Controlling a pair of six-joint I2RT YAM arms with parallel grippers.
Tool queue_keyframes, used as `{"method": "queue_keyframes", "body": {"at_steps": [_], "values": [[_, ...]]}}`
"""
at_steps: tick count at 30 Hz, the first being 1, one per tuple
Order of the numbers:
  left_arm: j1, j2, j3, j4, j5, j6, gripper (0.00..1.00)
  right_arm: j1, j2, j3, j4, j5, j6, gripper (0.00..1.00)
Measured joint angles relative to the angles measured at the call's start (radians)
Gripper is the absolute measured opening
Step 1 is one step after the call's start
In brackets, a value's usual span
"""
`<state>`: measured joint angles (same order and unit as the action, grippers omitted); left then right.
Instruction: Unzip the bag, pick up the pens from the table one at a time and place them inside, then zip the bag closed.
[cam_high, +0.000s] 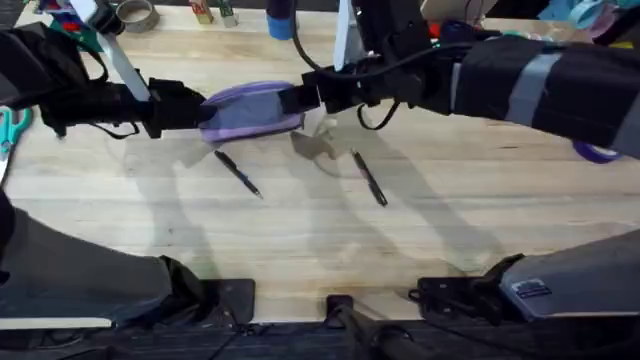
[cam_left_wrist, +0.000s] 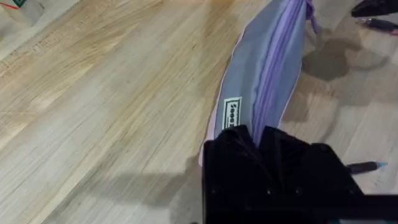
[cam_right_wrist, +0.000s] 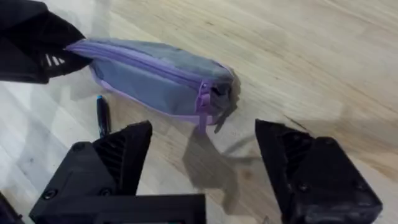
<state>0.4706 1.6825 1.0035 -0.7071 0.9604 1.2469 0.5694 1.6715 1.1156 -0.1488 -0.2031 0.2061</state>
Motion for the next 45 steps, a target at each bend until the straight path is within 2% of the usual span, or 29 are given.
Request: {"method": "queue_keyframes", "body": {"at_steps": [33,45], "values": [[0.000,0.000,0.000,0.000,0.000,0.000,0.042,0.018,0.124,0.000,0.197,0.000,0.054,0.994],[0.000,0.000,0.000,0.000,0.000,0.000,0.042,0.018,0.124,0.000,0.197,0.000,0.076,0.869]]}}
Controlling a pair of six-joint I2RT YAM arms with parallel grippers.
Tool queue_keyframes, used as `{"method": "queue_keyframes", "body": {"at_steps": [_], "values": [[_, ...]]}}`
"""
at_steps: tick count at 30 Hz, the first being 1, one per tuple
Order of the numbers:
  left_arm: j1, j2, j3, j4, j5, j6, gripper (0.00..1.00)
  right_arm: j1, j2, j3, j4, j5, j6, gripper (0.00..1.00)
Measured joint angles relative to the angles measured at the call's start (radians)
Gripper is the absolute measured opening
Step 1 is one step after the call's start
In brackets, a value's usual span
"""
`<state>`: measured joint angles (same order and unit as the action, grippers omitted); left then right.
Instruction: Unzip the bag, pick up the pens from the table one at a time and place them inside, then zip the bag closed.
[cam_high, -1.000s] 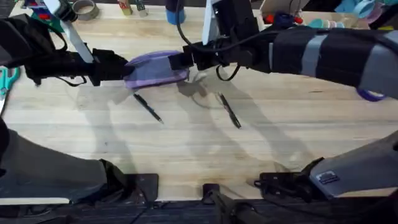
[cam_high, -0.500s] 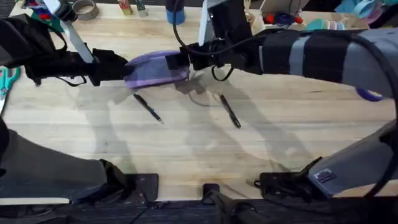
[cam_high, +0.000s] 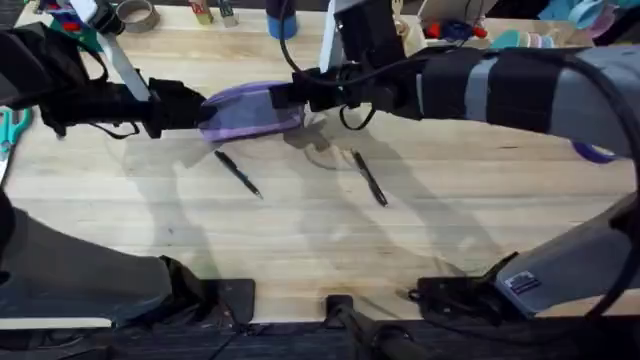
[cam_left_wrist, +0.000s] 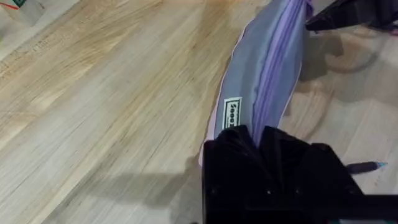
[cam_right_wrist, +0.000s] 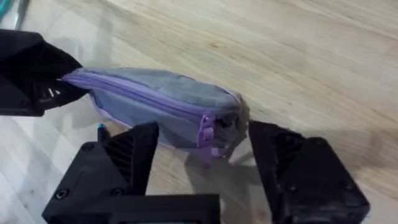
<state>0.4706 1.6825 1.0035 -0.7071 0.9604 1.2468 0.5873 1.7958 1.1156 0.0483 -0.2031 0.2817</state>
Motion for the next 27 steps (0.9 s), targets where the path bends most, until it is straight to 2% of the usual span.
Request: {"method": "queue_keyframes", "body": {"at_steps": [7,13,19,26,27], "values": [[0.000,0.000,0.000,0.000,0.000,0.000,0.042,0.000,0.000,0.000,0.000,0.000,0.003,0.739],[0.000,0.000,0.000,0.000,0.000,0.000,0.042,0.000,0.000,0.000,0.000,-0.001,0.003,0.576],[0.000,0.000,0.000,0.000,0.000,0.000,0.042,0.002,0.001,0.000,0.000,-0.003,0.003,0.383],[0.000,0.000,0.000,0.000,0.000,0.000,0.042,0.002,0.012,0.000,0.005,-0.005,0.003,0.060],[0.000,0.000,0.000,0.000,0.000,0.000,0.042,0.003,0.012,0.001,0.005,-0.005,0.003,0.042]]}}
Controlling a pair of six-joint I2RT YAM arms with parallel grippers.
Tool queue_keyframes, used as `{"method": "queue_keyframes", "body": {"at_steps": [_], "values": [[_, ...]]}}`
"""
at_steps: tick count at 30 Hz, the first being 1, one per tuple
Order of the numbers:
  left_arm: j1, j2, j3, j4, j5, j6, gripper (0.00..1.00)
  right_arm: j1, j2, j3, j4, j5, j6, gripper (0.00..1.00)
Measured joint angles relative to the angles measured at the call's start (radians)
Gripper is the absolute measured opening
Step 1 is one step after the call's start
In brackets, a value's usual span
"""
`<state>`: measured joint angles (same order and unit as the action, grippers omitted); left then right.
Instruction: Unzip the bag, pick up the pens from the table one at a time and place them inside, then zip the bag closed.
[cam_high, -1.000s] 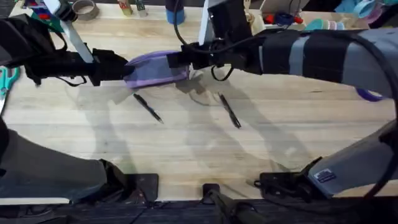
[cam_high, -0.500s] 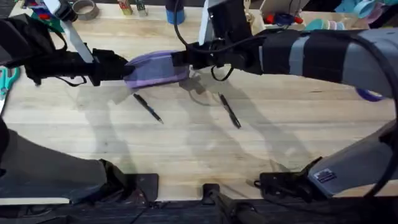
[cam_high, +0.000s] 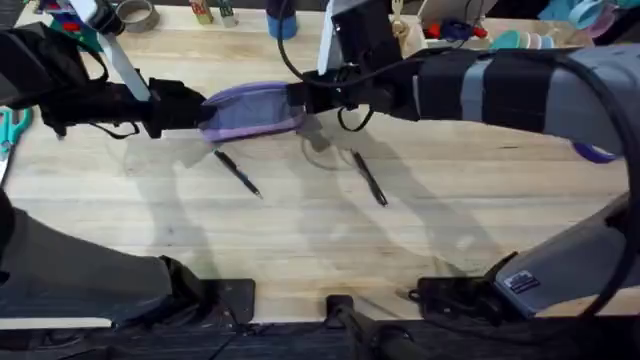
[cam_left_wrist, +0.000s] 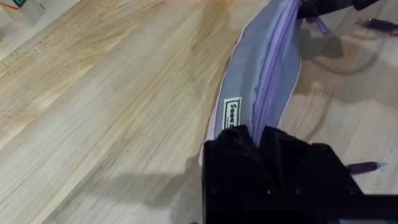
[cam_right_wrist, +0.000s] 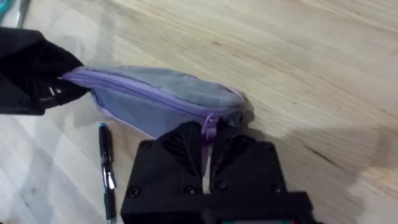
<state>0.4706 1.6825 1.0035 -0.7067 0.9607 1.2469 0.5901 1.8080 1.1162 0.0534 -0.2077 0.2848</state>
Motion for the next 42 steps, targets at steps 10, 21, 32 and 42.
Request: {"method": "queue_keyframes", "body": {"at_steps": [10,21,32,42], "values": [[0.000,0.000,0.000,0.000,0.000,0.000,0.042,0.000,0.000,0.001,-0.001,0.000,0.000,0.032],[0.000,0.000,0.000,0.004,0.000,0.000,0.042,-0.013,-0.023,0.009,-0.017,-0.018,0.000,0.028],[0.003,0.000,0.000,0.001,0.000,0.000,0.042,-0.024,-0.090,0.011,-0.023,-0.006,-0.008,0.029],[0.003,0.000,0.000,0.000,0.000,0.000,0.042,-0.024,-0.092,0.012,-0.049,-0.006,-0.009,0.029]]}}
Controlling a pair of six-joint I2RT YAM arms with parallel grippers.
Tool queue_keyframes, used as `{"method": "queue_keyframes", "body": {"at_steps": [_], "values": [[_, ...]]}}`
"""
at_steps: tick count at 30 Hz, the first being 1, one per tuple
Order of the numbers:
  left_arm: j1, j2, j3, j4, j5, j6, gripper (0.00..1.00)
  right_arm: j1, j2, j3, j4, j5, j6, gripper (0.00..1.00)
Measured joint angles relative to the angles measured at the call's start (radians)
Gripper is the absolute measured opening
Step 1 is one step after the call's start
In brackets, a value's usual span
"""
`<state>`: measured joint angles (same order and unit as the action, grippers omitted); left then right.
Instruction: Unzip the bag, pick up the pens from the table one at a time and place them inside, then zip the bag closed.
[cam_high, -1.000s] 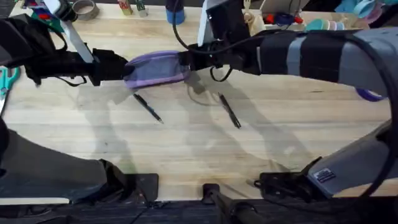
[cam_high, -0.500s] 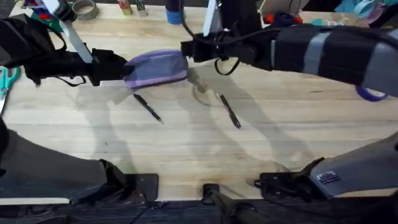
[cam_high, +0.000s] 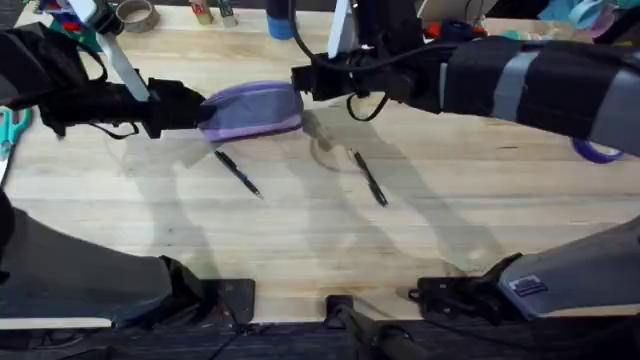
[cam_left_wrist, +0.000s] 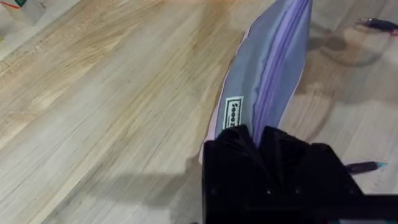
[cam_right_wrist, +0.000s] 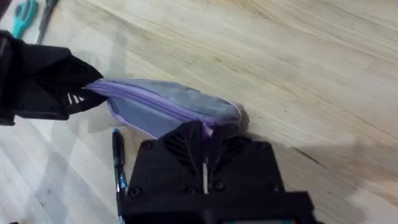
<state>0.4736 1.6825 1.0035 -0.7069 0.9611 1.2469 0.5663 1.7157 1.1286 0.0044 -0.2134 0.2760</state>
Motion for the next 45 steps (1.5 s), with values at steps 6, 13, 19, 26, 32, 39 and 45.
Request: {"method": "queue_keyframes", "body": {"at_steps": [6,13,19,26,32,39,45], "values": [[0.000,0.000,0.000,0.000,0.000,0.000,0.042,0.002,0.000,0.000,0.002,0.000,0.000,0.029],[0.000,0.000,0.000,0.000,0.000,0.000,0.042,0.040,0.000,0.000,0.036,0.002,-0.002,0.028],[0.000,0.000,0.000,0.000,-0.004,0.000,0.042,0.080,-0.002,0.001,0.060,-0.001,-0.003,0.028],[0.000,0.000,0.000,0.001,-0.008,0.000,0.042,0.112,-0.002,0.001,0.090,0.004,0.015,0.028],[0.002,0.000,0.000,0.001,-0.009,0.001,0.042,0.135,-0.002,0.001,0.093,0.009,0.021,0.029],[0.008,0.000,0.000,0.001,-0.016,0.002,0.042,0.176,0.000,0.002,0.108,0.019,0.028,0.028],[0.010,0.000,0.000,0.004,-0.019,0.002,0.042,0.213,0.051,0.057,0.115,0.019,0.031,0.028]]}}
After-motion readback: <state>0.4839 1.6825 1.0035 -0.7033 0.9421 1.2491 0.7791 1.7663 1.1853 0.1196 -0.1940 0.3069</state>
